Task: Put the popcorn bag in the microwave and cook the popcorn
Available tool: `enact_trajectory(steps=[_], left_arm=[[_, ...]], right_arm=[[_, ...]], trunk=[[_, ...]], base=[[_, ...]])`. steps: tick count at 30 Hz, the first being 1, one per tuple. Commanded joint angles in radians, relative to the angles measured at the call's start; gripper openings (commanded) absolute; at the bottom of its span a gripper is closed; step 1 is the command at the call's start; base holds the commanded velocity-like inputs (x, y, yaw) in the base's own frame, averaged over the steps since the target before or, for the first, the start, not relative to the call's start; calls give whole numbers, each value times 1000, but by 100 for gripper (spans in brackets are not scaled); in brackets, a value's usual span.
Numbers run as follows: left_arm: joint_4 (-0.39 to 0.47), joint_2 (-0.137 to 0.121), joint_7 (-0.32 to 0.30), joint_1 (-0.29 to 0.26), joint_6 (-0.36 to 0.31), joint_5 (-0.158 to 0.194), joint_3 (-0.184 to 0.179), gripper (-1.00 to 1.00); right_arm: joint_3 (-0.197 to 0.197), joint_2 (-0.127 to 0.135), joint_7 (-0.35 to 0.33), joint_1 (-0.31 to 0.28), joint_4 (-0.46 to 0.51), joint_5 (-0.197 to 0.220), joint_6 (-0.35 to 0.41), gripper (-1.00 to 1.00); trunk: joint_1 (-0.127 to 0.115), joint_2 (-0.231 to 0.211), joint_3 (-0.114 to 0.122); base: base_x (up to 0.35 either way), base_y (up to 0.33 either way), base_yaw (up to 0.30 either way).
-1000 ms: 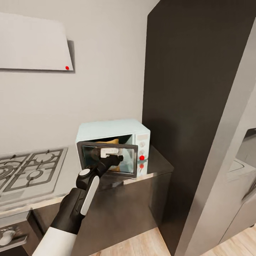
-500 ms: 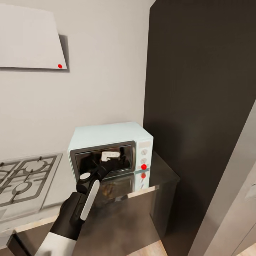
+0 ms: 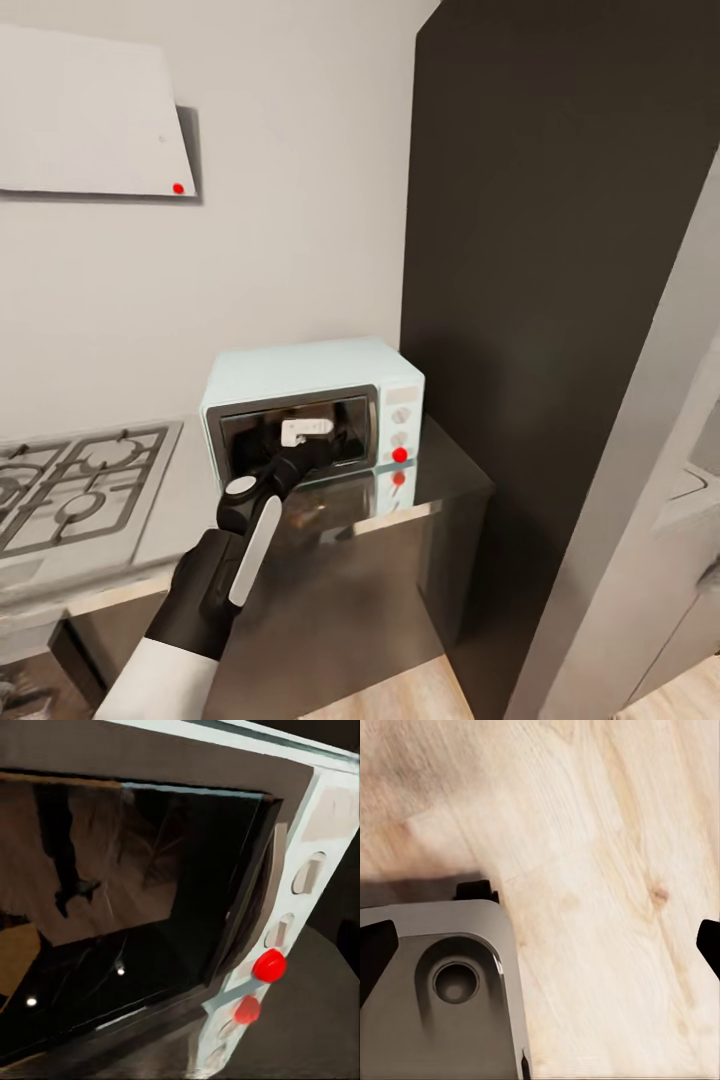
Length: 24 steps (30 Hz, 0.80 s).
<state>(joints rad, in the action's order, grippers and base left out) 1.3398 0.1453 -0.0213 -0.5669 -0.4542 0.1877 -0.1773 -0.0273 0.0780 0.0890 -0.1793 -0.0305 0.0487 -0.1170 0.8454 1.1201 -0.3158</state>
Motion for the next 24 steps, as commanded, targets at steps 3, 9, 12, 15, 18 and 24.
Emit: enact_trajectory(steps=[3,9,12,15,18,24], left_arm=[[-1,4,-2,-1,-6,8,1,100],[-2,8,-2,-1,-67,17,-1,100],[-5,7,-1,-1,-103,55,-1,100],[-35,7,1,0,-107,72,-1,100],[-130,7,0,-1,-104,74,-1,100],[-245,8,1,-1,-101,96,-1,100]], right_arm=[[-2,0,0,-1,-3,4,-7,100],[-1,-3,0,-1,-3,2,-10,100],[0,-4,0,-1,-3,1,-9,100],[0,-4,0,-1,-3,0,-9,100],[0,-4,0,-1,-4,2,-8,100],[0,-3,0,-1,-5,2,-7,100]], trunk=[[-1,1,-1],[-1,1,-1],[-1,1,-1],[-1,1,-1],[-1,1,-1],[-1,1,-1]], base=[[-337,0,0],[-341,0,0],[-346,0,0],[-346,0,0],[-347,0,0],[-348,0,0]])
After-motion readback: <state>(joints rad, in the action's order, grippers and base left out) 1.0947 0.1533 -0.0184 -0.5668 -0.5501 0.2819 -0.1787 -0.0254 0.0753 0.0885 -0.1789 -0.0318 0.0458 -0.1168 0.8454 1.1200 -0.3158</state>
